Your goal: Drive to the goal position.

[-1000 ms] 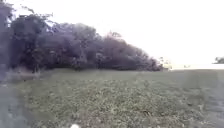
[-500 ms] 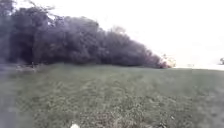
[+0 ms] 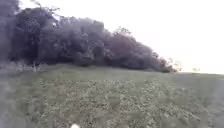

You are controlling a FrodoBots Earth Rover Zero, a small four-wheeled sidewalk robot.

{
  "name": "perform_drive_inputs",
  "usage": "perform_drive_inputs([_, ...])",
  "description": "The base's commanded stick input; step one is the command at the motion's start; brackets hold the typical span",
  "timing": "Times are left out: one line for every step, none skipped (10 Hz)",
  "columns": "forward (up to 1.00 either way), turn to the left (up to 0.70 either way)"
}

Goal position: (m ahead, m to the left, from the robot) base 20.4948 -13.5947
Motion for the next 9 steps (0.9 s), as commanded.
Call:
perform_drive_inputs([0.85, -0.34])
perform_drive_inputs([0.85, -0.34])
perform_drive_inputs([0.85, -0.34])
perform_drive_inputs([0.85, -0.34])
perform_drive_inputs([0.85, -0.34])
perform_drive_inputs([0.85, -0.34])
perform_drive_inputs([0.85, -0.34])
perform_drive_inputs([0.85, -0.34])
perform_drive_inputs([0.85, -0.27])
